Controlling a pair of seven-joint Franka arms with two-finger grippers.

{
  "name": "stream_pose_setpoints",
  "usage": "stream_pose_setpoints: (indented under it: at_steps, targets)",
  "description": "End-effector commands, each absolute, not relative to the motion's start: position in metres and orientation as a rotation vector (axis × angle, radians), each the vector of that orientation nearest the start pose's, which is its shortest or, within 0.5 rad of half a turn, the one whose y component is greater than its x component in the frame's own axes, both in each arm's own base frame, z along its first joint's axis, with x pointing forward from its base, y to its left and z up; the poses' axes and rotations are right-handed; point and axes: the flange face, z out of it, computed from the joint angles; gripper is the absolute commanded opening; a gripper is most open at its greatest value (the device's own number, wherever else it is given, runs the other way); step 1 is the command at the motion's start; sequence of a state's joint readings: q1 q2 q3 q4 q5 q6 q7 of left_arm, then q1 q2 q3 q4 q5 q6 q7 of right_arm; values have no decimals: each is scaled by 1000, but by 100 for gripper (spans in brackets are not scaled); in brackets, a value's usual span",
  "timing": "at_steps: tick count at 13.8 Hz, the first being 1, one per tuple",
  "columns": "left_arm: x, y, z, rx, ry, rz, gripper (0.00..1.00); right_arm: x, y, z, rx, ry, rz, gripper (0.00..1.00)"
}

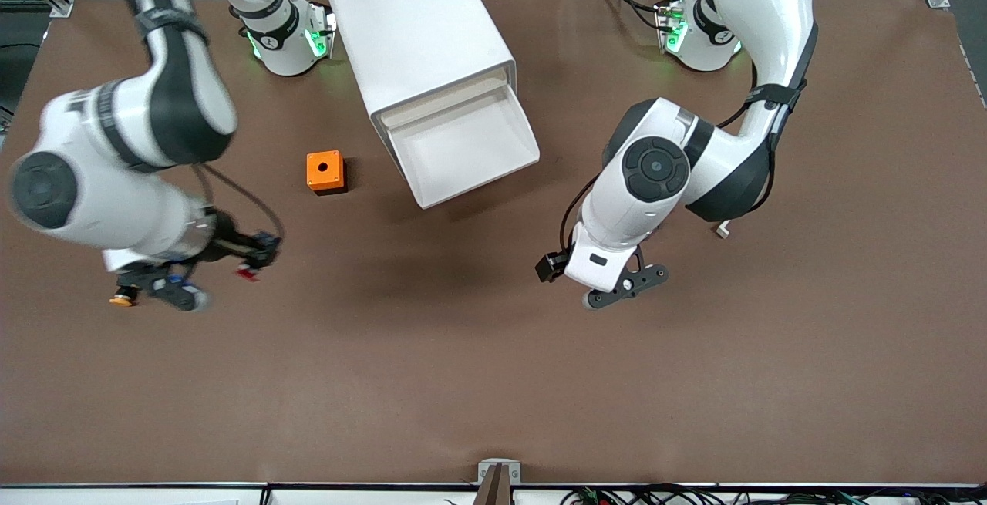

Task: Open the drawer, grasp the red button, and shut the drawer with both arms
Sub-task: 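Lift the red button out and carry it toward the yellow button, then lower the right gripper's red button while the left gripper nears the drawer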

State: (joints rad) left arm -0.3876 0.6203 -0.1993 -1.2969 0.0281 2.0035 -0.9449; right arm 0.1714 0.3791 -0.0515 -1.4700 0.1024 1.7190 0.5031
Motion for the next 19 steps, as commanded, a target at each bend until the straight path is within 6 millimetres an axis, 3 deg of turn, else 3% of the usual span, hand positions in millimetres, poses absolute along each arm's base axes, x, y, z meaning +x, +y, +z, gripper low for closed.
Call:
stream_pose_setpoints:
  at_steps: [1, 4, 7, 9, 12, 17, 19]
  targets:
    - [633, -381, 392, -3206, -617, -47, 100, 649, 40, 421, -3075, 501, 214, 0]
    - [624, -393, 386, -3202, -608, -27, 100, 627, -17, 354, -3108, 407, 114, 0]
    - [598, -433, 360, -3184, -569, 26, 100, 609, -74, 304, -3138, 340, 0, 0]
    - [585, -450, 347, -3155, -653, 56, 100, 594, -94, 278, -3143, 315, -74, 0]
    - [564, -476, 337, -3142, -654, 79, 100, 590, -119, 250, -3141, 358, -44, 0]
    - [530, -509, 324, -3110, -671, 114, 100, 601, -138, 211, -3165, 355, 19, 0]
    - [516, -522, 315, -3106, -645, 142, 100, 609, -154, 206, -3204, 327, 26, 0]
